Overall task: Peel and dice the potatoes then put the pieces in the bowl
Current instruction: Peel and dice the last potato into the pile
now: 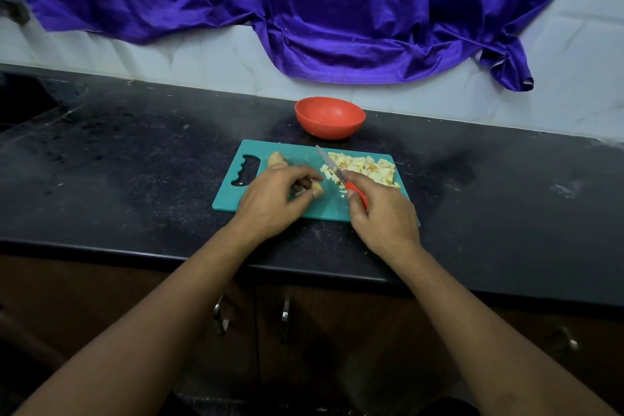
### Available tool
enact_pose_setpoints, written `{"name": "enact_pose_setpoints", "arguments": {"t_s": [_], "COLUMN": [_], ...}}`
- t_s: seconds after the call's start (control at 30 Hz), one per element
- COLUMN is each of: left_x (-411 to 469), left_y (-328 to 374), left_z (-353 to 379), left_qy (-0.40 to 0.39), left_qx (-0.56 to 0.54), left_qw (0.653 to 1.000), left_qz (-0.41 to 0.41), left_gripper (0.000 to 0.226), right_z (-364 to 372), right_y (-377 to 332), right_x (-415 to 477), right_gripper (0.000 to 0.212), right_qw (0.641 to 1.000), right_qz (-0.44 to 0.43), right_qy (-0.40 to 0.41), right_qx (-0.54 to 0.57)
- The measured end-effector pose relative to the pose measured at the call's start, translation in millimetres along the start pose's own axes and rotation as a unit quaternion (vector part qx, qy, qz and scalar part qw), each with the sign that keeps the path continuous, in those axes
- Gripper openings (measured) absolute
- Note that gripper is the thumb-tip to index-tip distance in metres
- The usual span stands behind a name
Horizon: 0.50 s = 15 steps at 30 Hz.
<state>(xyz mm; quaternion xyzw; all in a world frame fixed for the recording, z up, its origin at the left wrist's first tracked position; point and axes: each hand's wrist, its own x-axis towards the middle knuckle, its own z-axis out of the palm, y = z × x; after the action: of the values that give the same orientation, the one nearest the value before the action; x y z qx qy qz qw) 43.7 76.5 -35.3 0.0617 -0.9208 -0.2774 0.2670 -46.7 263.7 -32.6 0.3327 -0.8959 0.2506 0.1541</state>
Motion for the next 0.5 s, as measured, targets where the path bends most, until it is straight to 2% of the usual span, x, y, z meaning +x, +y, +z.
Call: {"name": "enact_pose_setpoints", "arguments": {"t_s": [0.2,0.33,0.5], "left_x": [0.0,2.6,-1.1], "left_y": [0.3,-4.6,-2.8], "left_z": [1.8,1.4,2.2], "left_qy": [-0.023,-0.005,-0.007], "left_qx": [0.016,0.007,0.045], "left_qw": [1.0,0.999,0.999], "left_qz": [-0.01,-0.039,0.001], "left_gripper": [0.005,0.005,0.021], "right_z": [0.8,1.0,-0.2], "right_y": [0.9,0.4,-1.0], "right_x": [-0.6,-0.1,0.2], "right_gripper": [0.041,0.041,0.041], "right_qw": [1.0,1.0,1.0], "right_qz": [0.004,0.008,0.011], "right_qy": [-0.002,-0.002,-0.009], "right_qx": [0.005,0.005,0.005]}}
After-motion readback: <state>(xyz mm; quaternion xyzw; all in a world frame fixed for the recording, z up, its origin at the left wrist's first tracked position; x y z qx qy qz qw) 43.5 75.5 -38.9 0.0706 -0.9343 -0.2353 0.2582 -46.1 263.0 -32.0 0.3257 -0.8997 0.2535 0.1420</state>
